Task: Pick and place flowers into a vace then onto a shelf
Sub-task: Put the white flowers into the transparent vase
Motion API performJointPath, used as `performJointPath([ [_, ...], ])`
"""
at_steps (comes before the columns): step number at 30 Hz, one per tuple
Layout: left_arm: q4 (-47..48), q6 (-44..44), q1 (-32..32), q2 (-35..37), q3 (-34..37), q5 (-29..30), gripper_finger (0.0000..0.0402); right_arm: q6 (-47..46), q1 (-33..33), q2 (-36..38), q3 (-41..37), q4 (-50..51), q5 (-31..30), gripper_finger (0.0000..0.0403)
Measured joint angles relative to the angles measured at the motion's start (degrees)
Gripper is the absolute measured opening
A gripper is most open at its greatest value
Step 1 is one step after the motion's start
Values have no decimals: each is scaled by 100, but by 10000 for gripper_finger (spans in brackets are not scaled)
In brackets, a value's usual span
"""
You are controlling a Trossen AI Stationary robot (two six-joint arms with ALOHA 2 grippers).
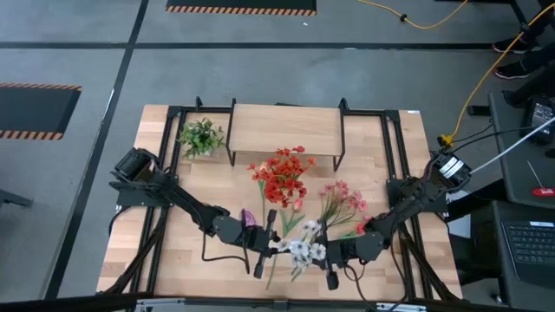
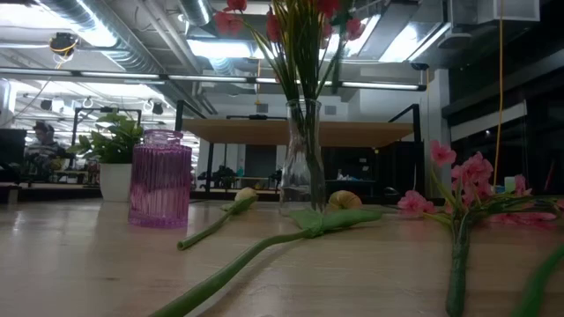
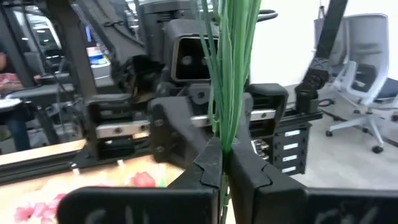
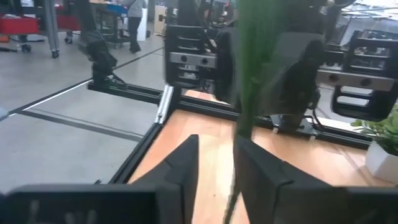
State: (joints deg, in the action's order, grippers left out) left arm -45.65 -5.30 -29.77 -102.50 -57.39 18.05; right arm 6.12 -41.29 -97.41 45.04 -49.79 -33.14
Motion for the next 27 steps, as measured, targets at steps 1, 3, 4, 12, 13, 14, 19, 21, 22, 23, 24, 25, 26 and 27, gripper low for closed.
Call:
performJointPath([
  [1,1,2,18,0,0,-18,5,-3,30,0,0,1,20,118],
  [3,-1,2,36,0,0,-66,5,-2,80,0,0,0,26,131],
  [4,1,-1,36,2,0,-56,5,-1,106,0,-2,-1,47,136],
  [12,9,-56,-13,2,2,-34,5,-4,82,0,-4,-3,73,147],
  [13,11,-82,-29,2,2,7,5,-13,82,0,-4,-3,69,147],
  [14,17,-127,-49,2,2,71,5,-58,82,0,-4,-3,69,147],
  [19,38,-145,-138,4,2,163,6,-235,-34,0,-4,4,152,147],
  [21,42,-147,-181,4,2,143,6,-127,-103,1,-4,8,156,147],
  [22,41,-147,-205,4,2,143,6,-100,-132,19,-4,26,165,147],
  [23,42,-147,-229,4,2,146,6,-92,-157,52,-4,70,178,147],
  [24,41,-148,-258,4,2,146,6,-126,-169,92,-4,92,178,147],
  [25,40,-147,-287,4,2,146,6,-139,-175,132,-4,118,193,147],
  [26,38,-147,-313,4,2,148,6,-139,-175,157,-4,124,195,147],
  [27,33,-149,-333,4,2,150,6,-137,-172,161,-4,104,192,147],
])
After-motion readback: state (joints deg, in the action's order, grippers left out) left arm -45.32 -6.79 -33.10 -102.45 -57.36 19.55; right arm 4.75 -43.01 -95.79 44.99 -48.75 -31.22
